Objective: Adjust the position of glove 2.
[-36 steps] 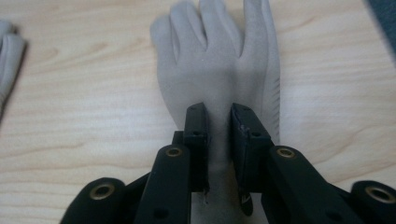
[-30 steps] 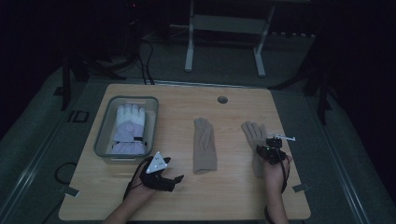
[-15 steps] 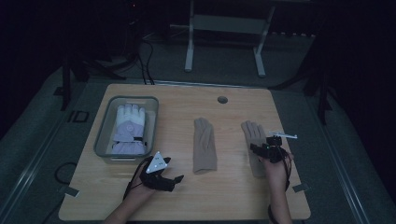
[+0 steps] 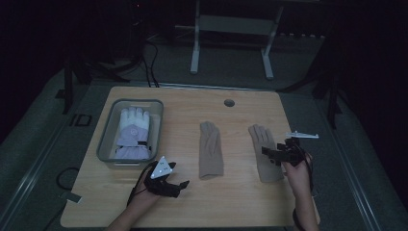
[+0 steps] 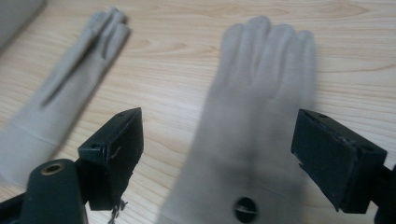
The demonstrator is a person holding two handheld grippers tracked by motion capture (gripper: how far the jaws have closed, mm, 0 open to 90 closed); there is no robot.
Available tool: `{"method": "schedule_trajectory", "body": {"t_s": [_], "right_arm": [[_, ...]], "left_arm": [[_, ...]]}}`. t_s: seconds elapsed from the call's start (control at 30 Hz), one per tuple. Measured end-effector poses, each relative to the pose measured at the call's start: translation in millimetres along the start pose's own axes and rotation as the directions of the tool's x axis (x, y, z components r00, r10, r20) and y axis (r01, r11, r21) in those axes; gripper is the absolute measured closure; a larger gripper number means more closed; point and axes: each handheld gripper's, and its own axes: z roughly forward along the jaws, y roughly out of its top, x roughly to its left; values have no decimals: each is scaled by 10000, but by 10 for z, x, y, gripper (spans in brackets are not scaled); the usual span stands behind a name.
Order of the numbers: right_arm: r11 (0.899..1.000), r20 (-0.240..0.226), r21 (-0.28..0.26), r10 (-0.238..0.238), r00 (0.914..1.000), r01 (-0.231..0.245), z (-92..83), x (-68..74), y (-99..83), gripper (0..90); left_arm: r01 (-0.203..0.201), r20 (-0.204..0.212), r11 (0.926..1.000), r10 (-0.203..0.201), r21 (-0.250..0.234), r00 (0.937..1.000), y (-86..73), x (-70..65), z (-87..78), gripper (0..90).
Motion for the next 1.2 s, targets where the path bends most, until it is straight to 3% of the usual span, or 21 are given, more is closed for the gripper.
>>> {"method": "schedule_trajectory", "body": {"t_s": [0.13,0.2,0.27,0.33,0.43,0.53,0.8,0.9,1.0,1.13,1.2], "right_arm": [[9999,59,19,-111,9999,111,-27,-49,23,126],[9987,26,95,-494,9988,494,-19,-51,20,129],[9936,140,146,-1120,9936,1118,7,-50,5,186],[9866,287,324,-1608,9866,1598,33,-62,-8,311],[9830,266,343,-1813,9831,1803,77,-107,-15,420],[9778,344,375,-2076,9776,2063,133,-137,-13,437],[9722,306,964,-2171,9757,2133,292,-212,-90,485],[9725,586,1067,-2142,9750,2073,323,-197,-130,491],[9702,1064,1230,-2223,9692,2090,338,-135,-129,533],[9741,1632,1294,-2056,9649,1856,337,-98,-118,682],[9808,1862,1132,-1776,9663,1585,331,-101,-131,745]], "left_arm": [[-6,-6,10000,6,9,10000,1,0,2,142],[-9,-12,10000,9,6,10000,1,0,2,141],[-23,-1,10000,23,24,10000,2,-1,3,142],[-13,-5,10000,13,20,10000,2,0,3,141],[-7,4,10000,7,20,10000,2,1,2,141],[18,10,10000,-18,8,10000,1,3,3,141],[-15,49,10000,15,33,10000,2,3,4,142],[23,47,10000,-23,15,10000,1,3,3,141],[-40,37,10000,40,33,10000,2,-1,3,141],[-59,31,10000,59,32,10000,1,-6,3,142],[-36,49,10000,36,30,10000,1,-3,2,142]]}}
